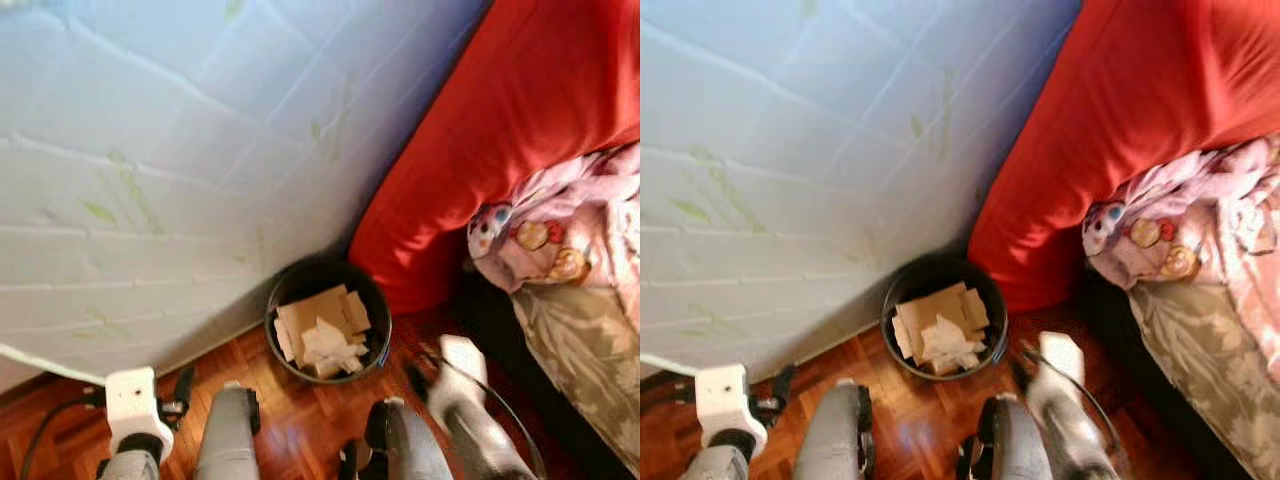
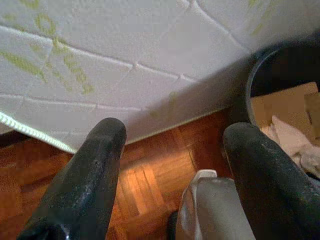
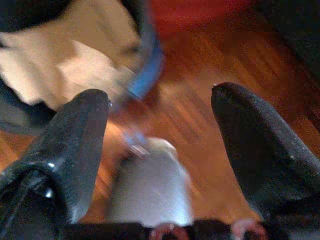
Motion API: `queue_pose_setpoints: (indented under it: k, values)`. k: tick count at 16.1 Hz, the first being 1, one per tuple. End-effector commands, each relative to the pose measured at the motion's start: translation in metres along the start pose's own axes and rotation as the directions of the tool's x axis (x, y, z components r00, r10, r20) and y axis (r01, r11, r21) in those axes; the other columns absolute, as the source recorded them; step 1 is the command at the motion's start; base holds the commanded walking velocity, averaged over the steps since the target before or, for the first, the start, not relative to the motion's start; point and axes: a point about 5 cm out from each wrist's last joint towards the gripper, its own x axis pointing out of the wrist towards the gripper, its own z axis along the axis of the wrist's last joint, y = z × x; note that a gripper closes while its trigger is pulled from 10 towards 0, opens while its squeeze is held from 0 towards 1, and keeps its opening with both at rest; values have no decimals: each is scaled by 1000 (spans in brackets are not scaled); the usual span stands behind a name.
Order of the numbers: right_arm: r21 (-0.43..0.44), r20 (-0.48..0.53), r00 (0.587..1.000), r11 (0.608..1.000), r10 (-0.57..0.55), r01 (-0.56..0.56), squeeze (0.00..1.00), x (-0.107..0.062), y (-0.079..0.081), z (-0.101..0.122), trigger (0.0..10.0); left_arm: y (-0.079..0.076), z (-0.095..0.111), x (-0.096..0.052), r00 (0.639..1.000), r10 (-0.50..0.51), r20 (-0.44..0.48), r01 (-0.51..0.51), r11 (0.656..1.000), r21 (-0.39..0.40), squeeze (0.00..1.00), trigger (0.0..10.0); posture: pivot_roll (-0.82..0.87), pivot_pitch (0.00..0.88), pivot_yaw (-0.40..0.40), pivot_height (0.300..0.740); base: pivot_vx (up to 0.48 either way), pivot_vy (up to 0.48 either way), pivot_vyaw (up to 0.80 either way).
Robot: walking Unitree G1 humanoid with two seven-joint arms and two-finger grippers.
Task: Clean up the room
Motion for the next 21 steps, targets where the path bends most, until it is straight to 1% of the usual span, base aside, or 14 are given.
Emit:
queue_pose_setpoints:
  k: [1, 2, 3, 4, 5, 7, 9, 11, 12, 14, 15, 17, 20, 21]
  values:
    - [23, -9, 999, 999, -36, 37, 0, -5, -11, -7, 10000, 4, -13, -1, 999, 2, -45, -1, 1000, 16, 0, 10000, 274, 150, -112, 692, 0, 0, 0]
    - [23, -29, 998, 998, -62, 63, 0, -12, -22, -21, 10000, 6, -27, 5, 996, 4, -85, -2, 1000, 21, 0, 10000, 260, 110, -107, 706, 0, 0, 0]
    - [39, -42, 995, 995, -85, 87, 0, -17, -28, -28, 10000, 7, -36, 10, 993, 3, -116, 0, 1000, 23, 0, 10000, 248, 81, -102, 719, 0, 0, 0]
    - [45, -46, 994, 994, -96, 98, 0, -18, -29, -30, 10000, 5, -41, 15, 990, -5, -140, 8, 1000, 26, 0, 10000, 240, 53, -97, 719, 0, 0, 0]
    - [66, -48, 994, 992, -101, 104, 0, -18, -26, -33, 10000, 3, -51, 21, 983, -15, -184, 22, 999, 34, 0, 10000, 221, 2, -89, 719, 0, 0, 0]
    - [80, -55, 994, 992, -91, 95, 0, -16, -18, -34, 10000, 0, -65, 27, 967, -20, -253, 32, 999, 43, 0, 10000, 202, 0, -85, 719, 0, 0, 0]
    - [100, -58, 994, 990, -91, 97, 0, -14, -13, -33, 10000, -2, -75, 29, 953, -27, -302, 44, 998, 49, 0, 10000, 170, 0, -87, 719, 0, 0, 0]
    - [103, -80, 992, 989, -102, 110, 0, -14, -13, -36, 10000, -4, -87, 28, 931, -18, -366, 40, 998, 51, 0, 10000, 153, 0, -78, 719, 0, 0, 0]
    - [96, -93, 989, 988, -111, 120, 0, -17, -17, -40, 10000, -8, -93, 27, 916, -18, -401, 42, 998, 52, 0, 10000, 107, 0, -50, 719, 0, 0, 0]
    - [99, -102, 985, 984, -141, 151, 0, -20, -25, -43, 10000, -14, -97, 27, 902, -38, -430, 70, 996, 59, 0, 10000, 45, 0, -9, 719, 0, 0, 0]
    - [103, -109, 979, 978, -172, 183, 0, -24, -34, -47, 10000, -20, -99, 27, 893, -55, -448, 93, 994, 63, 0, 10000, 22, 0, 2, 719, 0, 0, 0]
    - [128, -135, 961, 958, -240, 257, 0, -36, -54, -58, 10000, -32, -100, 29, 878, -77, -472, 118, 991, 58, 0, 10000, 6, 0, 0, 719, 0, 0, 0]
    - [114, -196, 946, 953, -257, 282, 0, -45, -58, -75, 10000, -34, -100, 31, 877, -68, -475, 102, 994, 45, 0, 10000, -2, 0, -6, 719, 0, 0, 0]
    - [104, -214, 942, 953, -256, 283, 0, -47, -59, -79, 10000, -33, -101, 29, 874, -64, -482, 99, 994, 47, 0, 10000, -13, 0, -13, 719, 0, 0, 0]
